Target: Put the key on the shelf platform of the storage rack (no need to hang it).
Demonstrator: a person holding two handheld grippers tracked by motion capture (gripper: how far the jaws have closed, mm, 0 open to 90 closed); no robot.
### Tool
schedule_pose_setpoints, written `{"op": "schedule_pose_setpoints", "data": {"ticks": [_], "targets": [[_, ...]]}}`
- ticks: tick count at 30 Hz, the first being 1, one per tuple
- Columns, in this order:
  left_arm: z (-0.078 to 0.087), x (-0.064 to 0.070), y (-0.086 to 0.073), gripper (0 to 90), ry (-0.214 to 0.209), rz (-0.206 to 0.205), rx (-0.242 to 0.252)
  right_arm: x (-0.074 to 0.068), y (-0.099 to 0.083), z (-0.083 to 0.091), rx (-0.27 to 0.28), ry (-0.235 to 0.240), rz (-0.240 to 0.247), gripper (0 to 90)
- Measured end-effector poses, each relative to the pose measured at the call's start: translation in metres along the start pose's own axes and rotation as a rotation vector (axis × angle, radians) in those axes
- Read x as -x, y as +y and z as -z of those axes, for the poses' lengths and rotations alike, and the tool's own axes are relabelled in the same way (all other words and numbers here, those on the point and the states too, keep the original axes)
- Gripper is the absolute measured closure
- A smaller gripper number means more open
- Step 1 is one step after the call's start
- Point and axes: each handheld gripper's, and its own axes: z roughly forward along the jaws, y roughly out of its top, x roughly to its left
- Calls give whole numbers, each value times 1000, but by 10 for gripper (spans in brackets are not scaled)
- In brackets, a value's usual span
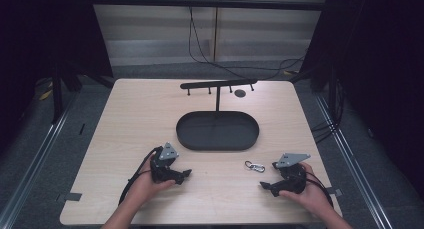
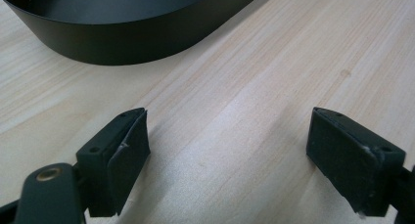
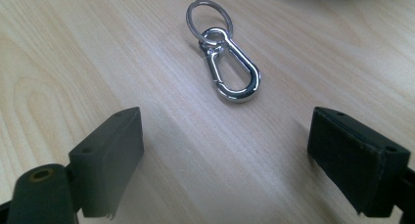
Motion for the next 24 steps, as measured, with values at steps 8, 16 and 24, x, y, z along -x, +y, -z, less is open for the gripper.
{"op": "schedule_pose_setpoints", "data": {"ticks": [8,16,24], "targets": [[0,0,0,155,-1,-3,-2,-6,17,2,-121,4,19,243],[0,0,0,154,-1,-3,-2,-10,48,2,-253,16,4,352],[0,0,0,154,-1,-2,-2,-6,65,-4,-325,15,44,400]]}}
